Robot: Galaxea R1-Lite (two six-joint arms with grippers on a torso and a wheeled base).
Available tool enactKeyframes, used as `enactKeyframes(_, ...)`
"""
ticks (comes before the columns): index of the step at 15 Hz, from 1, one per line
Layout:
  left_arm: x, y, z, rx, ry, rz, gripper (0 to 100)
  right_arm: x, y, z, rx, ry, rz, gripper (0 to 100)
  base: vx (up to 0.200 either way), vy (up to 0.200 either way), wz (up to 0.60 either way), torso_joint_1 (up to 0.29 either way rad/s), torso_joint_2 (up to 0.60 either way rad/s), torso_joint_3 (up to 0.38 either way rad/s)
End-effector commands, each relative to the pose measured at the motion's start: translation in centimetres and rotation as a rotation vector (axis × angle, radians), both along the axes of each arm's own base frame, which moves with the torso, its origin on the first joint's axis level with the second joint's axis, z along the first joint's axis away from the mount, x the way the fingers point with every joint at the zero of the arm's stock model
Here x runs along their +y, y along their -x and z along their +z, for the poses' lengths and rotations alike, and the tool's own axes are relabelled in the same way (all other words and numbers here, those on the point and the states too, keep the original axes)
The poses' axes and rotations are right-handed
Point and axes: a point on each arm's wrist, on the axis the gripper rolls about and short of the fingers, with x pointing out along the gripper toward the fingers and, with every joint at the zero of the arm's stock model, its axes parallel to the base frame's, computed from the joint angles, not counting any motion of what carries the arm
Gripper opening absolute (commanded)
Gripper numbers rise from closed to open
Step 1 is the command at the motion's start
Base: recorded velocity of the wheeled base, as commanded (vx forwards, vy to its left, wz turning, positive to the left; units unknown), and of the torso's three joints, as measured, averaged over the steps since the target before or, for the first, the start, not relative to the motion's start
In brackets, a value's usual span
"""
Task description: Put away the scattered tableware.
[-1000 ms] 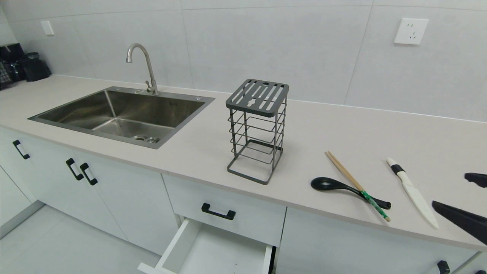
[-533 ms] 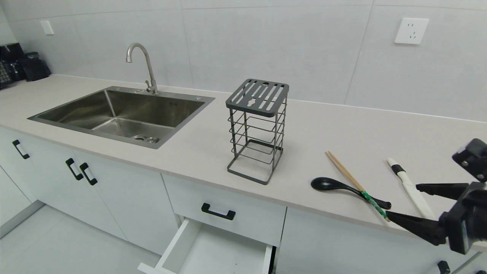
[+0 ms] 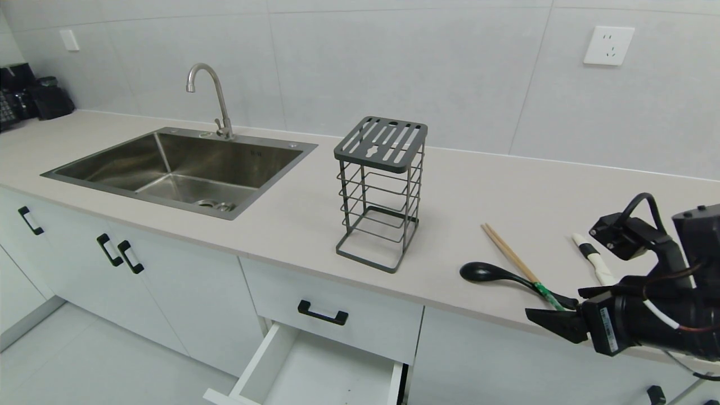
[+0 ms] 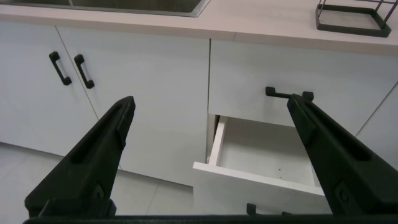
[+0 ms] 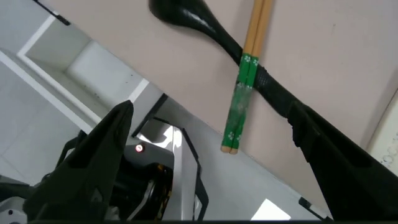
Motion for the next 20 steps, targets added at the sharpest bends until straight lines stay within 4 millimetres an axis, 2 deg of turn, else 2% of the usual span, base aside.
enactKeyframes(1,0.0,0.0,0.0,0.001,0.0,-0.001,100,0.0,-0.3,-0.7,0.029,0.019,-0.012,100,0.0,0.0,0.0,0.0,0.0,0.0)
enactKeyframes(7,0.0,0.0,0.0,0.001,0.0,0.0,100,0.5,-2.0,-2.3,0.085,0.046,-0.024,100,0.0,0.0,0.0,0.0,0.0,0.0)
enactKeyframes(13,0.0,0.0,0.0,0.001,0.0,0.0,100,0.7,-2.6,-2.8,0.089,0.049,-0.027,100,0.0,0.0,0.0,0.0,0.0,0.0)
enactKeyframes(14,0.0,0.0,0.0,0.001,0.0,0.0,100,0.7,-2.7,-3.0,0.096,0.052,-0.027,0,0.0,0.0,0.0,0.0,0.0,0.0)
enactKeyframes(20,0.0,0.0,0.0,0.001,0.0,-0.001,100,0.5,-3.2,-3.3,0.105,0.07,-0.056,0,0.0,0.0,0.0,0.0,0.0,0.0)
